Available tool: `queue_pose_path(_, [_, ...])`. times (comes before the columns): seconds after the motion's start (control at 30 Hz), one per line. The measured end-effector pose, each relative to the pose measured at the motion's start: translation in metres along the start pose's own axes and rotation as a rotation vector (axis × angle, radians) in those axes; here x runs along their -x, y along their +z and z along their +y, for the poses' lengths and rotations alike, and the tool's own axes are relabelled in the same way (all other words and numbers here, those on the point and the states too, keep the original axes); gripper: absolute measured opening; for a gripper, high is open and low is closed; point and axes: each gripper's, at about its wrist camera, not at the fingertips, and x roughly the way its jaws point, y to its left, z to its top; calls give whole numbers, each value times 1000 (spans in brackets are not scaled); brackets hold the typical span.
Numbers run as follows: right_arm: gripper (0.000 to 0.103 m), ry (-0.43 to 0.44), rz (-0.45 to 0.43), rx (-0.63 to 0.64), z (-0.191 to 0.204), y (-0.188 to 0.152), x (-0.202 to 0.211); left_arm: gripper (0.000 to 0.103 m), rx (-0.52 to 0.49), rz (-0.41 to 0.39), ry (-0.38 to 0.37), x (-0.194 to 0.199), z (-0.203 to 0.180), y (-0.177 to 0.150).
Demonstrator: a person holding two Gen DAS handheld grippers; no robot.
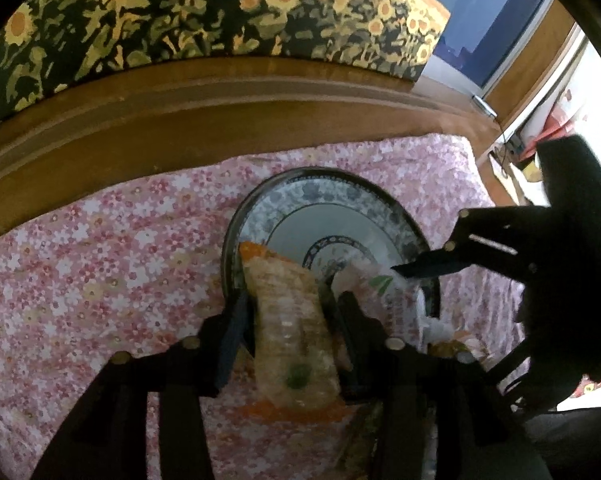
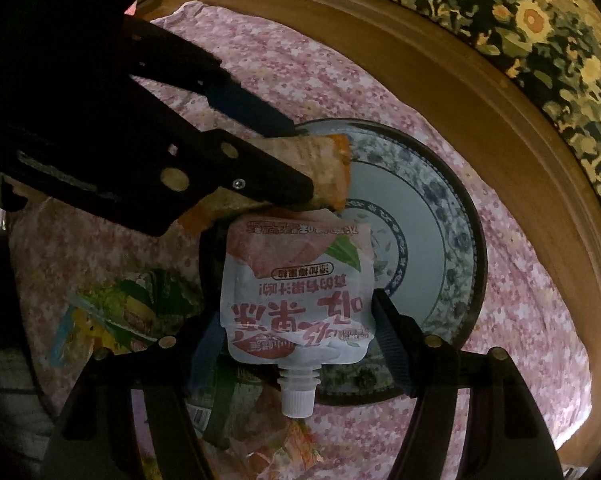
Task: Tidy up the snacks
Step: 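Lower and release the cracker pack with the left tool while the right tool releases the pouch onto the plate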
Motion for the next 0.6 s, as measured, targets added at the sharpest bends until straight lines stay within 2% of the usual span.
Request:
queue_pose_path(0.27, [71, -10, 3, 2, 3, -5, -4, 61, 9, 8, 40, 7, 2, 1])
queue_pose_path(0.4, [73, 1, -4, -9, -2, -9, -1, 70, 13, -5, 61, 13, 3, 2])
queue_pose_path(0.47, [80, 2, -3, -10, -2, -10, 1, 70, 8, -11, 68, 15, 2, 2])
queue_pose_path(0.6, [82, -1, -5, -12, -3, -11, 6, 73, 1, -11, 65, 17, 3, 3])
